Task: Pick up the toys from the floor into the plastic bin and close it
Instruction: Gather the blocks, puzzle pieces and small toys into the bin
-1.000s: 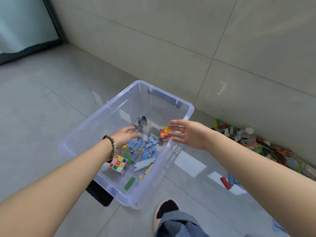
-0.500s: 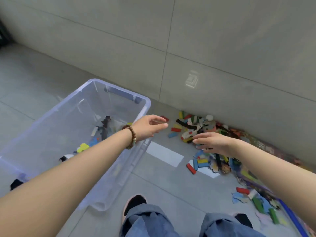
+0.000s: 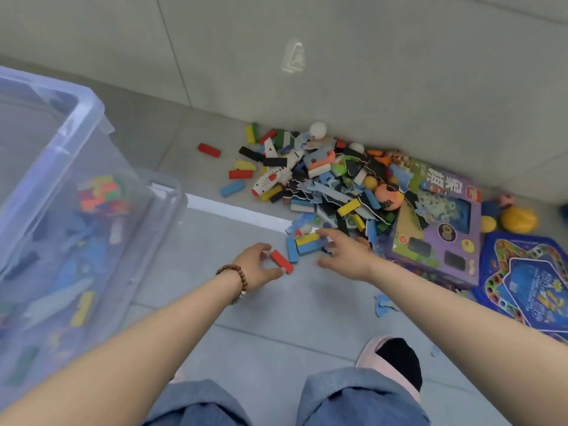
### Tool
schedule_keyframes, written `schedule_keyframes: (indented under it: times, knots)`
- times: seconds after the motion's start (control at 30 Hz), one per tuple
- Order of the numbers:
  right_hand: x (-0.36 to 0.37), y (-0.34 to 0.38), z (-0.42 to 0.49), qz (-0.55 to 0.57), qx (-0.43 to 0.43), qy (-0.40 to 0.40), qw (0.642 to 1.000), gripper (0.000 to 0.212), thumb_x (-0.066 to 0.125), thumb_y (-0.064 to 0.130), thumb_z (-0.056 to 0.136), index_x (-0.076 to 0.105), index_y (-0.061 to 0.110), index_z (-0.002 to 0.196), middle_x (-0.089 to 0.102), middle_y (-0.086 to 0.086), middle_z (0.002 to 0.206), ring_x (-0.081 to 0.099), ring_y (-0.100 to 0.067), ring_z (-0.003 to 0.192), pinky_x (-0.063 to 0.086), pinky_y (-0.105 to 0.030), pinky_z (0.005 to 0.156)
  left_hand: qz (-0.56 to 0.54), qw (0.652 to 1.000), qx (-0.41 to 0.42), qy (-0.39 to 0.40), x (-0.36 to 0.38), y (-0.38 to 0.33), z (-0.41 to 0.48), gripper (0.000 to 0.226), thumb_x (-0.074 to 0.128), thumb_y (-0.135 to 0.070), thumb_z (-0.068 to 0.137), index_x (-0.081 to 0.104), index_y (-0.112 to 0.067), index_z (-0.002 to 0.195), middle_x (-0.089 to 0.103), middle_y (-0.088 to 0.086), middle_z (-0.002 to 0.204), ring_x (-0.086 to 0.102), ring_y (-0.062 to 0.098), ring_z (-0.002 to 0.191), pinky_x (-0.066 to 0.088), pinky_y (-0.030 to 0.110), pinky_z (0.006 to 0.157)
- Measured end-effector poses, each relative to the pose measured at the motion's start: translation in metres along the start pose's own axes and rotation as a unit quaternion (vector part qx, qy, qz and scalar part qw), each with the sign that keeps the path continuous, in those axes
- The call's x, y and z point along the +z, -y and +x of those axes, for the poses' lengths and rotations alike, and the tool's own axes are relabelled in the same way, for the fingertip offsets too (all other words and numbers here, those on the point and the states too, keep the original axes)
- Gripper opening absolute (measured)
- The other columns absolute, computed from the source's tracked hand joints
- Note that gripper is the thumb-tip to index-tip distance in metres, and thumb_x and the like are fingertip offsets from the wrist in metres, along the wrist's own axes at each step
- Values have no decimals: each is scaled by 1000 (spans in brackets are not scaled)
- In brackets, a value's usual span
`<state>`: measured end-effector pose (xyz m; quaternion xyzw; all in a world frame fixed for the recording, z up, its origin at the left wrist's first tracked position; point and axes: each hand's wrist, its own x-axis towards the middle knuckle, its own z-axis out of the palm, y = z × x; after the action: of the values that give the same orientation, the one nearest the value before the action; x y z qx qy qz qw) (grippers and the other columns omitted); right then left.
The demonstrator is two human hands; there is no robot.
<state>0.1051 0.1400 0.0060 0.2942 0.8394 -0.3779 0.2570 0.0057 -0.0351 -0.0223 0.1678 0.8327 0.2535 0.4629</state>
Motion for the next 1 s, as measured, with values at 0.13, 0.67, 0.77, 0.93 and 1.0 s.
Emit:
schedule_keyframes:
  times: [0.13,0.67,0.77,0.93,1.0]
  knots:
    - [8,-6,21,57,-12,-26,998,68,58,5,87,26,14,146,34,-7,147,42,-17,128,21,0,77,-32,999,39,-13,19,-7,18,82,75,-29,75,30,-19,143,36,5,137,51,22,118,41,32,103]
    - [29,-18,29,55,-58,-104,991,62,72,15,77,41,21,130,53,2,124,51,-7,95,41,-21,83,70,983,140,-97,27,4,34,63,78,-26,70,47,-18,125,37,0,123,52,19,102,48,30,93]
    - [30,-19,25,-14,-73,-120,990,55,70,18,78,40,24,124,56,4,120,55,-12,97,45,-27,80,89,977,162,-102,28,6,32,64,78,-30,70,48,-18,124,39,-1,122,52,18,101,48,32,90]
    - [31,-20,21,-128,-107,-128,978,45,65,23,82,42,21,121,56,4,121,54,-20,108,42,-30,78,43,982,143,-116,23,7,35,57,74,-26,77,49,-15,128,45,3,118,52,15,95,45,22,88]
    - [33,-21,22,-124,-110,-133,977,43,65,26,82,43,21,119,56,4,120,54,-18,106,41,-29,78,-84,985,93,-116,17,6,34,51,72,-25,79,52,-11,124,51,4,112,54,12,87,47,20,81]
